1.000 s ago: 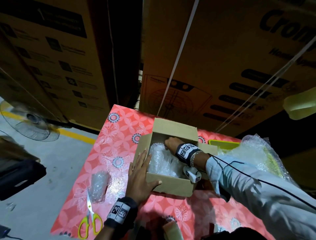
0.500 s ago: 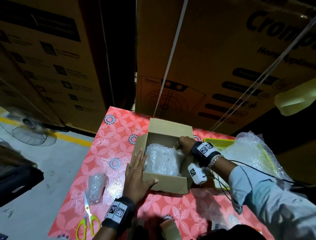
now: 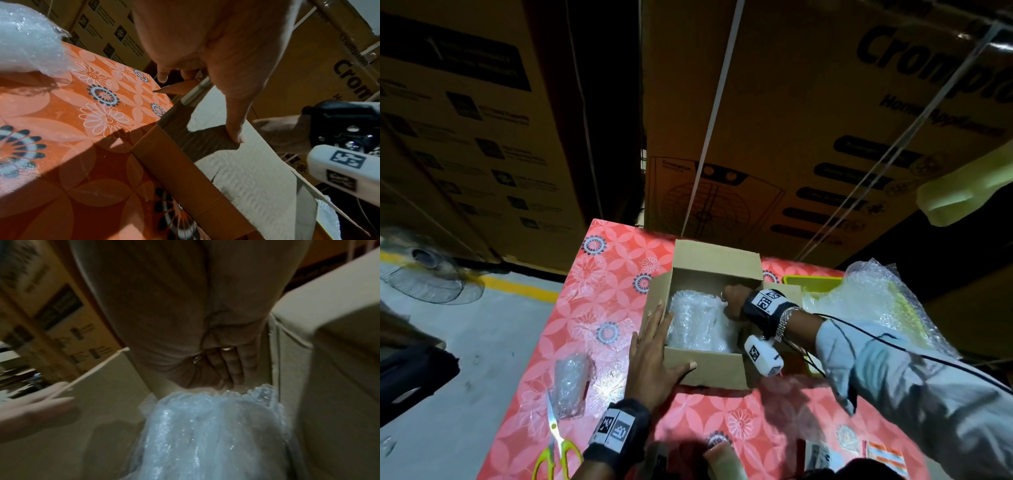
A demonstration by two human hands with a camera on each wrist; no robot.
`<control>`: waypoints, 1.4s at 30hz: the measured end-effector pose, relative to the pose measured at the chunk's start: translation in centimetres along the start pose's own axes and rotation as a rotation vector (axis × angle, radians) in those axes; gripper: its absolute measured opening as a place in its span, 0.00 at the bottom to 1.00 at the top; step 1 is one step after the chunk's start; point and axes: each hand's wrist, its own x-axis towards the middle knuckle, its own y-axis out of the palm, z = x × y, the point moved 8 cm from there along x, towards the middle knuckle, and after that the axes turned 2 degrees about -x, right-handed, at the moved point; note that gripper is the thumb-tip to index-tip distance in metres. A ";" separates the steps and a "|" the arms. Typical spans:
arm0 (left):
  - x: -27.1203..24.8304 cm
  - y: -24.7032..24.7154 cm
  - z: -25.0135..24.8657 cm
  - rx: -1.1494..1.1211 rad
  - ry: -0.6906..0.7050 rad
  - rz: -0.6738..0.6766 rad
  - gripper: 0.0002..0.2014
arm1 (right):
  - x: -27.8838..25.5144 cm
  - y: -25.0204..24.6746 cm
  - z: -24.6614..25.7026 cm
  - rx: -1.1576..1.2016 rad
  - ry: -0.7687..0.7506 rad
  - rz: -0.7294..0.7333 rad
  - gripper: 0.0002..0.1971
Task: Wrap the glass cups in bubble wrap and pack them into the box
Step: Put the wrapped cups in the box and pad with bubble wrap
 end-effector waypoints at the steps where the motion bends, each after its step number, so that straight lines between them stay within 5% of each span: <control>1: 0.0 0.1 0.0 0.012 -0.006 0.005 0.57 | 0.2 -0.1 0.4 -0.016 -0.030 -0.024 0.18; 6: 0.1 0.1 0.6 0.001 -0.008 -0.017 0.56 | 1.3 3.8 2.0 -0.155 -0.135 0.158 0.33; 17: 0.0 0.0 0.4 -0.024 0.020 0.009 0.56 | 2.4 2.6 1.8 0.009 -0.072 -0.013 0.28; 23: 0.2 -0.2 0.3 -0.034 0.018 0.050 0.58 | 1.6 1.6 2.5 0.130 -0.080 0.097 0.30; 28: 0.2 -1.7 -0.2 0.049 0.045 0.077 0.57 | -2.0 -3.4 2.1 0.204 -0.197 -0.106 0.21; 34: 0.3 -4.4 -4.0 0.062 0.034 -0.045 0.45 | -10.2 -5.7 -6.6 0.664 -0.266 -0.414 0.14; 42: -0.7 0.2 -12.5 -0.001 0.249 -0.083 0.29 | -17.2 7.6 -20.7 1.220 0.028 -0.694 0.04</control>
